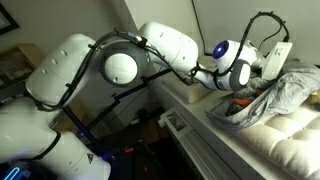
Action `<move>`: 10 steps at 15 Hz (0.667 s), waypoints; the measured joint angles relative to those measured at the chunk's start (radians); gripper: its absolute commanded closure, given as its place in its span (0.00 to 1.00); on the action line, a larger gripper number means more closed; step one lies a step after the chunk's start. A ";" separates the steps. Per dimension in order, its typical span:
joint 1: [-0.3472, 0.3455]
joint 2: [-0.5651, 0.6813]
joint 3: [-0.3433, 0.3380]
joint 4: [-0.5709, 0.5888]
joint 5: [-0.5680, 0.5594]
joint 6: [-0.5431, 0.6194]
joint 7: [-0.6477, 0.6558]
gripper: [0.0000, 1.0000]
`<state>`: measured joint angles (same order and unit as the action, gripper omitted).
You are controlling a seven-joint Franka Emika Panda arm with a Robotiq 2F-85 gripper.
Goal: Close the bag
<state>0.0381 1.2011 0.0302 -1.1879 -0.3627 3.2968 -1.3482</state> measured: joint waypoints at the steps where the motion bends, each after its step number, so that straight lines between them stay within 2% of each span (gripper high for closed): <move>1: 0.000 -0.024 -0.011 -0.034 -0.001 0.001 0.038 0.99; 5: 0.015 -0.134 -0.051 -0.185 -0.011 0.061 0.153 0.99; 10: 0.101 -0.275 -0.179 -0.392 0.003 0.170 0.224 0.99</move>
<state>0.1389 0.9259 -0.1491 -1.5803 -0.3598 3.4668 -1.1245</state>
